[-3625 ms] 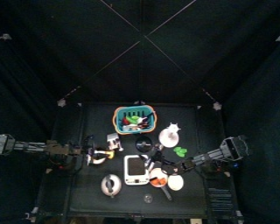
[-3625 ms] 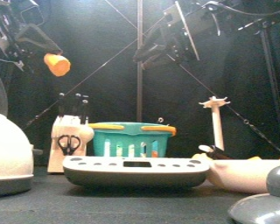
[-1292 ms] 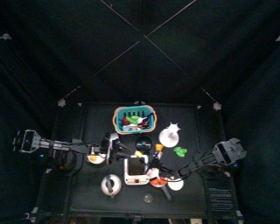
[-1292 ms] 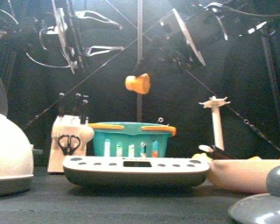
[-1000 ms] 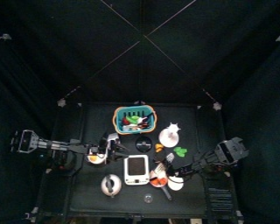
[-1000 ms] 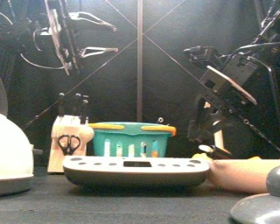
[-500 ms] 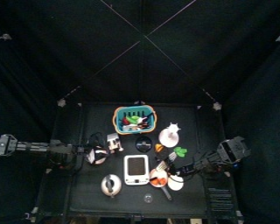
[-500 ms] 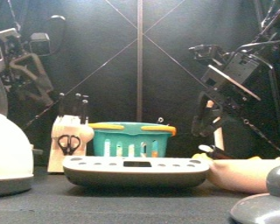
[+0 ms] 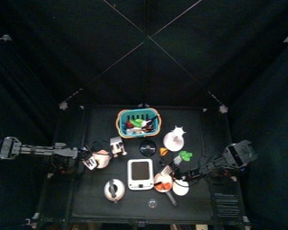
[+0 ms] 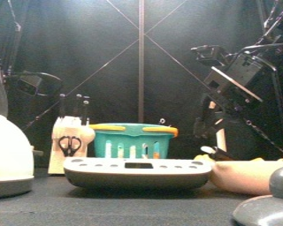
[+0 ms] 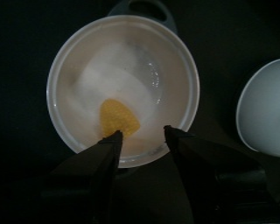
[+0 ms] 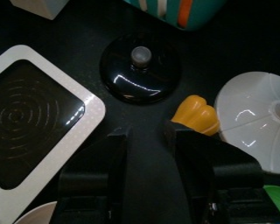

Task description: Grab carrot top

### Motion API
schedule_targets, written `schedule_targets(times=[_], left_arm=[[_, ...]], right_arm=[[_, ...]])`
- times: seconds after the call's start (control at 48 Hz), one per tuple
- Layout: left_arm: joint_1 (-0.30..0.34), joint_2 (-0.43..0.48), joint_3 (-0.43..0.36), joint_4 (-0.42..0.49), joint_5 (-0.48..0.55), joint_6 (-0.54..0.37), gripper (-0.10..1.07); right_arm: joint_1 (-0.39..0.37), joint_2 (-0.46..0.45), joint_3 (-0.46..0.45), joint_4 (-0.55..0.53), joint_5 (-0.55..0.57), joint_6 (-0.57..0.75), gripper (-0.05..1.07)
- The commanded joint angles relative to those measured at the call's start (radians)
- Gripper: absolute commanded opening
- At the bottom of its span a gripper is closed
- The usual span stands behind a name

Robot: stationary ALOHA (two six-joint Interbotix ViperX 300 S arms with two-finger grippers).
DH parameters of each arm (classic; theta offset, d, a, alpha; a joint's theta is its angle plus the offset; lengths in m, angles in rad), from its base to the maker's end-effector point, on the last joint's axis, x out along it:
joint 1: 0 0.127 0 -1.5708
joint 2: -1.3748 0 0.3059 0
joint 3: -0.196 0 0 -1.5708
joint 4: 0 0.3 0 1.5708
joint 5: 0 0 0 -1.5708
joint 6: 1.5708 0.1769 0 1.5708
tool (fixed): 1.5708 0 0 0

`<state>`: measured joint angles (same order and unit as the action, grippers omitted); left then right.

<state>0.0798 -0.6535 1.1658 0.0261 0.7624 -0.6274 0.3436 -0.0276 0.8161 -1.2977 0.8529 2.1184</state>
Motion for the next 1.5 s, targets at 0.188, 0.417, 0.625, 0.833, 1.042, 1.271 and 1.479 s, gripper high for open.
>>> schedule_targets(times=[0.188, 0.417, 0.625, 0.833, 1.042, 1.271, 1.479], left_arm=[[0.026, 0.032, 0.002, 0.014, -0.067, 0.005, 0.84], [0.026, 0.074, 0.014, 0.015, -0.083, 0.006, 0.88], [0.026, 0.147, 0.012, 0.011, -0.086, 0.006, 0.87], [0.026, 0.158, 0.003, 0.003, -0.064, 0.006, 0.84], [0.026, 0.155, -0.034, 0.003, -0.026, 0.006, 0.67], [0.011, 0.051, -0.091, 0.020, -0.009, 0.006, 0.67], [-0.006, -0.104, -0.060, 0.044, 0.127, 0.009, 0.68]], right_arm=[[-0.006, 0.006, -0.017, -0.006, -0.009, 0.002, 0.75], [-0.006, 0.008, -0.017, -0.006, -0.009, 0.002, 0.75], [-0.006, 0.008, -0.017, -0.005, -0.009, 0.002, 0.75], [-0.006, 0.012, -0.015, -0.003, -0.009, 0.002, 0.75], [-0.006, 0.012, -0.017, -0.002, -0.009, 0.002, 0.75], [-0.006, 0.014, -0.014, -0.003, -0.009, 0.002, 0.75], [-0.014, 0.015, -0.012, -0.008, -0.009, 0.002, 0.75]])
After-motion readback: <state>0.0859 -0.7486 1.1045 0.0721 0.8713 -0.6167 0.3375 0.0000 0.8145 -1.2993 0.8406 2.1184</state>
